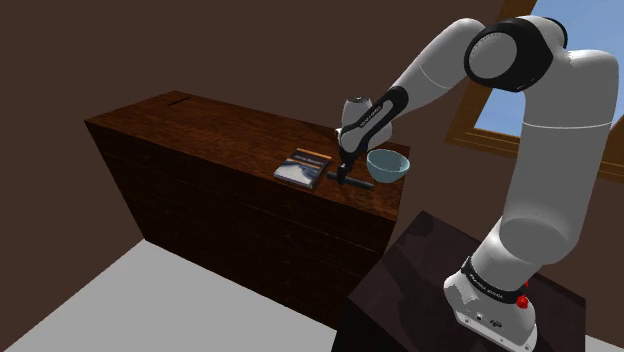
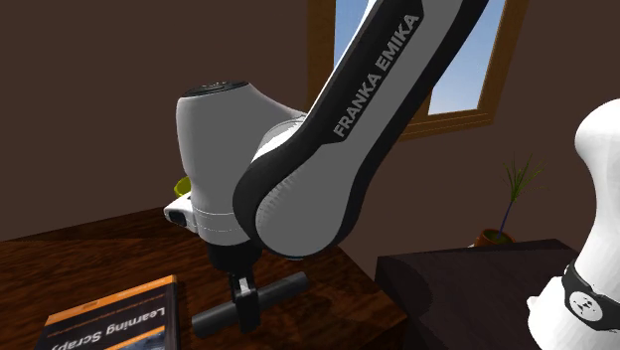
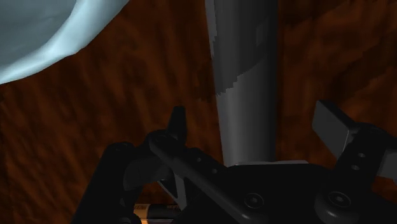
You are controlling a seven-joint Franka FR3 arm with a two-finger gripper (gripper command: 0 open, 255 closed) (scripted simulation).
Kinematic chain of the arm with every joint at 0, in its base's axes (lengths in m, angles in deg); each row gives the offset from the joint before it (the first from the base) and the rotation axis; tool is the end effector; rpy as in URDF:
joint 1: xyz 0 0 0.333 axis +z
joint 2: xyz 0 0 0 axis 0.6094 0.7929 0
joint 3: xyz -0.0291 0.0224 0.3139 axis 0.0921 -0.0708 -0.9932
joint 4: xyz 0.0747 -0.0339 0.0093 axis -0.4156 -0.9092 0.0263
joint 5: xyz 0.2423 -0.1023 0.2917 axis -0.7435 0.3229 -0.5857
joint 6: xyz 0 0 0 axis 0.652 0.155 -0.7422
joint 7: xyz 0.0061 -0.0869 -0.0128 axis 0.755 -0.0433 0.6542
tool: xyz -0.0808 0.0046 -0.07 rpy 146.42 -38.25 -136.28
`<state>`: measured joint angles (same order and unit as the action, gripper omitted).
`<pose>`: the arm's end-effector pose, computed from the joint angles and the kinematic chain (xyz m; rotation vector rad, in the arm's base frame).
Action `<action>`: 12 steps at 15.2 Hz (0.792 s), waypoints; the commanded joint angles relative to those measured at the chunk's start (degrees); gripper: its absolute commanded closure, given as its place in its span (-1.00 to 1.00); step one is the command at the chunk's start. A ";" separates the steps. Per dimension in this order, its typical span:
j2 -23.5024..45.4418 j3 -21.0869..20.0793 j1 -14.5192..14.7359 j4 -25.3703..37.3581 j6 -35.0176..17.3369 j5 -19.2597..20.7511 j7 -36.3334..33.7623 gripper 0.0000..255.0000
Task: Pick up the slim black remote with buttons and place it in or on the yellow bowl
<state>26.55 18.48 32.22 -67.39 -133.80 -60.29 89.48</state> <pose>0.5422 -0.1016 0.2182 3.0302 0.4434 0.0326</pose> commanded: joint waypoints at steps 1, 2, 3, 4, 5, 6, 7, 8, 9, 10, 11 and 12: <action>0.01 0.00 0.00 0.00 -0.02 0.00 0.00 -1.00; 0.01 0.00 0.00 0.00 -0.01 0.00 0.00 -1.00; 0.01 0.00 0.00 0.00 -0.01 0.00 0.00 1.00; 0.01 0.00 0.00 0.00 -0.01 0.00 0.00 1.00; 0.01 0.00 0.00 0.00 -0.01 0.00 0.00 1.00; -0.02 0.00 0.00 -0.08 -0.06 0.01 0.00 1.00; 0.06 0.02 -0.05 -0.15 -0.21 0.01 0.06 1.00; 0.10 0.02 -0.07 -0.05 -0.15 -0.01 0.09 1.00; 0.16 0.02 -0.10 0.03 -0.13 -0.02 0.14 1.00; 0.16 0.01 -0.07 0.05 -0.11 -0.02 0.09 1.00; 0.05 0.01 -0.01 -0.13 -0.17 0.01 0.00 1.00; 0.01 -0.01 -0.01 0.00 -0.02 0.01 0.00 1.00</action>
<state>26.35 18.31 32.35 -67.45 -133.81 -60.31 89.45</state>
